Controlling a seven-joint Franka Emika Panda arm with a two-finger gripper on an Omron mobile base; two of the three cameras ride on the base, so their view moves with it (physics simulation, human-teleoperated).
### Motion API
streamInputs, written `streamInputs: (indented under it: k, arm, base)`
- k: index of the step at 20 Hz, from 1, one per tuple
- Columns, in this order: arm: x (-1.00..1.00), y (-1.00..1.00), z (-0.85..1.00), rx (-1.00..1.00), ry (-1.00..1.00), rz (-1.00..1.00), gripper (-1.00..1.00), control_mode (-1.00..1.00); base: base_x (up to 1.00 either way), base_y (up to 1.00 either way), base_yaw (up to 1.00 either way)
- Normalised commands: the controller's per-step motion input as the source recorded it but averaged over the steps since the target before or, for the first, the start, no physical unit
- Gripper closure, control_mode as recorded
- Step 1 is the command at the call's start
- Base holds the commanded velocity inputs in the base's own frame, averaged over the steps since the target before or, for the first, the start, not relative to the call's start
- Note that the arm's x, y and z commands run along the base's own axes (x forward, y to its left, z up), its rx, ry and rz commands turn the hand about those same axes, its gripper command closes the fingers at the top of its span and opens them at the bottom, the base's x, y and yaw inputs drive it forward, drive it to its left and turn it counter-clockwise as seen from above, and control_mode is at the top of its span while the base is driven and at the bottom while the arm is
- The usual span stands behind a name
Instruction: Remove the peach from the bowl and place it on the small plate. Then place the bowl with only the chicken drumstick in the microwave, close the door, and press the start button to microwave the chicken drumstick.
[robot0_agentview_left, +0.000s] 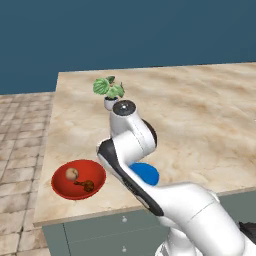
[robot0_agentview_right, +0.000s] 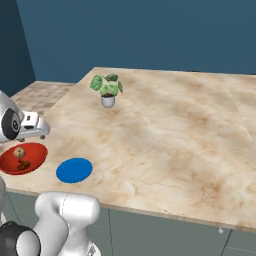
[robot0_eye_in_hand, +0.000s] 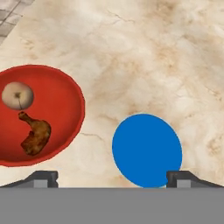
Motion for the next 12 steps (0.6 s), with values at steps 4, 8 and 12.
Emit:
streamInputs:
  k: [4,8,12]
  arm:
    - [0.17,0.91,-0.20,-0.08,0.07,0.02,-1.00,-1.00]
    - [0.29,0.83,-0.52,-0.01,0.11,0.05,-1.00,-1.00]
    - [0.37,0.68,-0.53,0.00,0.18,0.09,-1.00,-1.00]
  base:
    - [0.00,0.00,0.00]
    - [0.00,0.00,0.00]
    - [0.00,0.00,0.00]
